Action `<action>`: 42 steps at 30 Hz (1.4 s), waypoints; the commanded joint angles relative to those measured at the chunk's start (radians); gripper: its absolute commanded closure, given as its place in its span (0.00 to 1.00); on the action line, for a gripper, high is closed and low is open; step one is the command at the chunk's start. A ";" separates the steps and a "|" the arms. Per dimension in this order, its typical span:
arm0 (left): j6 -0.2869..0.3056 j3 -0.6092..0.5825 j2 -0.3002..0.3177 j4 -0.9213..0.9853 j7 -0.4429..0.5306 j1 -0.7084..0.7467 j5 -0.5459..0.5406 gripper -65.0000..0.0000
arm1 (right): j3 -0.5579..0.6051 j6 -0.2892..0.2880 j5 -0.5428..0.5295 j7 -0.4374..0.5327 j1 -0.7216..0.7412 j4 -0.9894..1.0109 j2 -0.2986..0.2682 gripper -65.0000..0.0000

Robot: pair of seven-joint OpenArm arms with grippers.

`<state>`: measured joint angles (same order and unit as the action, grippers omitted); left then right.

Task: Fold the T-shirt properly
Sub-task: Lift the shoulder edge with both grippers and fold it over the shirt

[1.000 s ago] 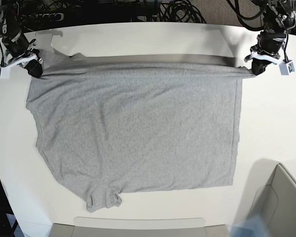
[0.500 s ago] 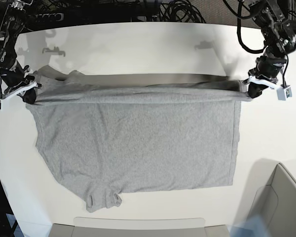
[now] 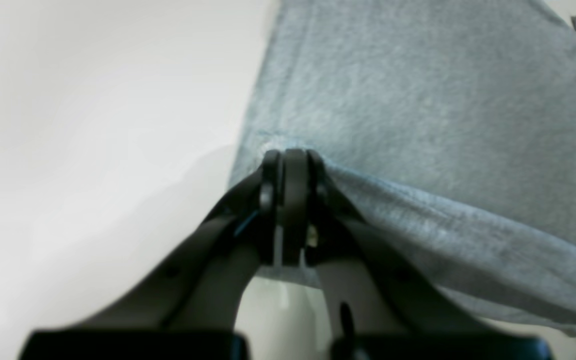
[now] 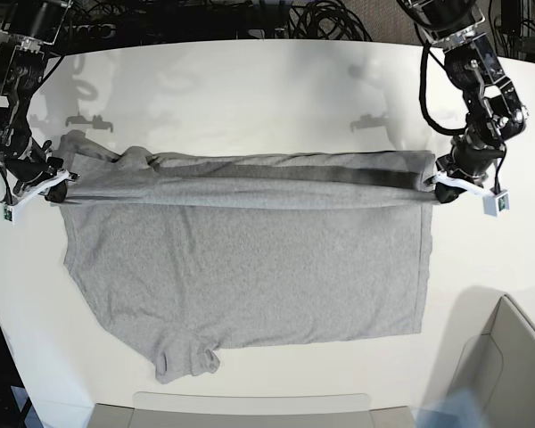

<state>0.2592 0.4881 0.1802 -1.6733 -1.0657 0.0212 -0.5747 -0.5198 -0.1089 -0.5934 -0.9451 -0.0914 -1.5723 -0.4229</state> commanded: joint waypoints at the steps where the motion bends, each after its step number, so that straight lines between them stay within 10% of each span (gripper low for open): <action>1: -0.005 0.004 0.014 0.003 0.029 -0.033 0.028 1.00 | 0.011 0.002 0.000 0.025 0.032 0.005 -0.029 1.00; 22: -0.005 -0.067 -0.006 0.281 0.166 -0.223 0.236 1.00 | 0.132 -0.125 0.379 0.159 0.266 0.221 0.083 1.00; 42: -0.005 -0.076 -0.005 0.356 0.201 -0.304 0.236 1.00 | 0.135 -0.134 0.398 0.346 0.356 0.398 0.092 1.00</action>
<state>0.2539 0.4129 0.1608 -1.2934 -0.9066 -0.2466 -0.3325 -0.3820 -0.2478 -0.1974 -0.6304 0.2314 -1.1580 -0.3099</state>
